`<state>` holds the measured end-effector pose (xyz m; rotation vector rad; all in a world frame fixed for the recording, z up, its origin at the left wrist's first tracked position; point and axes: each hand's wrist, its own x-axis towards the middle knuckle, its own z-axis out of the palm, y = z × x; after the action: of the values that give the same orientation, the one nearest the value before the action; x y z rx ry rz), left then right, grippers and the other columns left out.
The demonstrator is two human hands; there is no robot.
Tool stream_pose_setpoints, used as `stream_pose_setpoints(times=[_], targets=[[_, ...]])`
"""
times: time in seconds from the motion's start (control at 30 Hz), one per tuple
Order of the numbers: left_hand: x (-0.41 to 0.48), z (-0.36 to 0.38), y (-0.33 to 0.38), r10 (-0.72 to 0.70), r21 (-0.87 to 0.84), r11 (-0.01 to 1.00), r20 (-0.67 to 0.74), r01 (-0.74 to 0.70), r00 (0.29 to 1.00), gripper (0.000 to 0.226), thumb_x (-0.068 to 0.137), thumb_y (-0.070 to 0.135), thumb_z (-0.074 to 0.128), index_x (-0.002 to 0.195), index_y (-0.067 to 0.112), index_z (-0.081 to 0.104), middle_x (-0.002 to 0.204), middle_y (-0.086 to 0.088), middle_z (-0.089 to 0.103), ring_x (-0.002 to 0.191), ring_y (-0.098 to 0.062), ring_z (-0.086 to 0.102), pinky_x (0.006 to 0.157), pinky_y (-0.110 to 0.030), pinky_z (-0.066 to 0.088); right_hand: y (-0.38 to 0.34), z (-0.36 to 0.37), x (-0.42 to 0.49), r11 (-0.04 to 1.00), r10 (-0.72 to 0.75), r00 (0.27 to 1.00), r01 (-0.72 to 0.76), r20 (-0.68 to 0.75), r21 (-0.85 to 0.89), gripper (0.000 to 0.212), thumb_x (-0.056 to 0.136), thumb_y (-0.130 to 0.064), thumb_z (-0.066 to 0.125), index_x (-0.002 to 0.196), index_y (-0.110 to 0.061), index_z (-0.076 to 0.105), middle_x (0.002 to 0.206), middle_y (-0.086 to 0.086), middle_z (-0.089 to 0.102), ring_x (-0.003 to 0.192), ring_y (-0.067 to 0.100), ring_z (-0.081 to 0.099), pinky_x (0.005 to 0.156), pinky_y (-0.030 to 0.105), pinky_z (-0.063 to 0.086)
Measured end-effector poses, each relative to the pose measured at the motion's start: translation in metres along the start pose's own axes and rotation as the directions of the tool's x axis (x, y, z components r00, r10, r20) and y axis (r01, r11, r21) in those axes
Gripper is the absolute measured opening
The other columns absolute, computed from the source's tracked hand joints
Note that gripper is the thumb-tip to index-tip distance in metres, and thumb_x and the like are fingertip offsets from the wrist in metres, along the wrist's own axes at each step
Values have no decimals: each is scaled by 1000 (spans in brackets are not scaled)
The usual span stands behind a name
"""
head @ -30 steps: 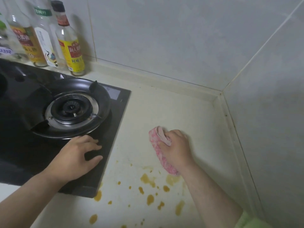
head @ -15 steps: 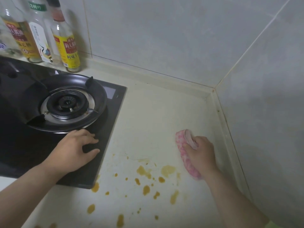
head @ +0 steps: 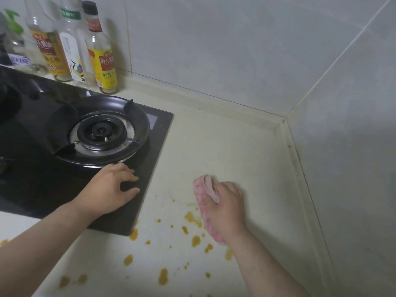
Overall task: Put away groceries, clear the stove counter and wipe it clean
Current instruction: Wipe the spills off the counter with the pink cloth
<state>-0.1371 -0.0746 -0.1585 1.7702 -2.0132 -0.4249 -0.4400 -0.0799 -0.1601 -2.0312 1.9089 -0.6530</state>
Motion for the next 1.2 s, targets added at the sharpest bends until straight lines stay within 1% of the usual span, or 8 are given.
stream_pose_setpoints(times=[0.2,0.33,0.53,0.63,0.8,0.97,1.07,1.2], targets=[[0,0,0,-4,24,1000,2,4,1000,32,69,26,82,99,15,75,102,-2,65,96,-21,59,88,-30,43,-37,20,-9,993,-117,991,116,65,19,33,78,-47,47,91,-25,67,95,-9,54,90,18,46,78,18,25],[-1,0,0,4,23,1000,-9,-4,1000,32,70,25,82,99,14,75,102,-2,66,96,-22,59,88,-30,42,-29,14,-4,987,-157,981,153,112,41,27,80,-42,57,97,-25,69,96,-8,55,91,19,47,80,21,31],[-2,2,-2,9,12,1000,-23,-9,1000,32,70,25,81,99,14,75,103,-2,66,98,-20,58,90,-27,39,5,-3,13,996,-5,1000,5,-3,-85,21,75,-34,63,87,-18,70,88,1,61,87,29,57,74,26,28],[-1,1,-3,11,-8,1000,-19,-11,1000,33,71,28,80,101,16,74,104,0,65,99,-19,58,91,-28,40,5,-4,13,995,45,999,-44,16,-87,15,82,-28,68,94,-19,69,96,-1,59,95,28,53,74,20,22],[-1,1,-1,-2,-20,1000,-16,2,1000,34,73,31,78,104,18,73,108,2,64,99,-14,54,92,-27,40,-6,-1,10,995,60,998,-57,24,-87,14,84,-27,67,96,-21,69,98,-7,54,99,23,49,77,21,25],[-2,1,-1,-12,-30,999,-16,11,1000,33,74,30,77,105,18,73,108,2,64,101,-14,54,92,-27,41,-29,11,7,996,-69,995,73,76,-53,15,82,-27,66,97,-24,70,97,-9,56,95,21,48,83,25,36],[-2,2,0,-11,-26,1000,-6,11,1000,34,75,32,76,106,19,72,109,3,63,102,-14,53,93,-29,42,-47,27,9,985,-165,981,168,100,-23,17,80,-27,62,95,-26,70,96,-10,60,91,20,51,81,20,30],[-3,0,1,-14,-16,1000,-11,14,1000,33,76,31,76,106,18,72,109,2,63,103,-15,54,93,-28,41,-65,35,23,978,-193,957,206,216,-39,33,86,-19,56,114,-33,65,109,-16,56,102,16,43,90,21,32]])
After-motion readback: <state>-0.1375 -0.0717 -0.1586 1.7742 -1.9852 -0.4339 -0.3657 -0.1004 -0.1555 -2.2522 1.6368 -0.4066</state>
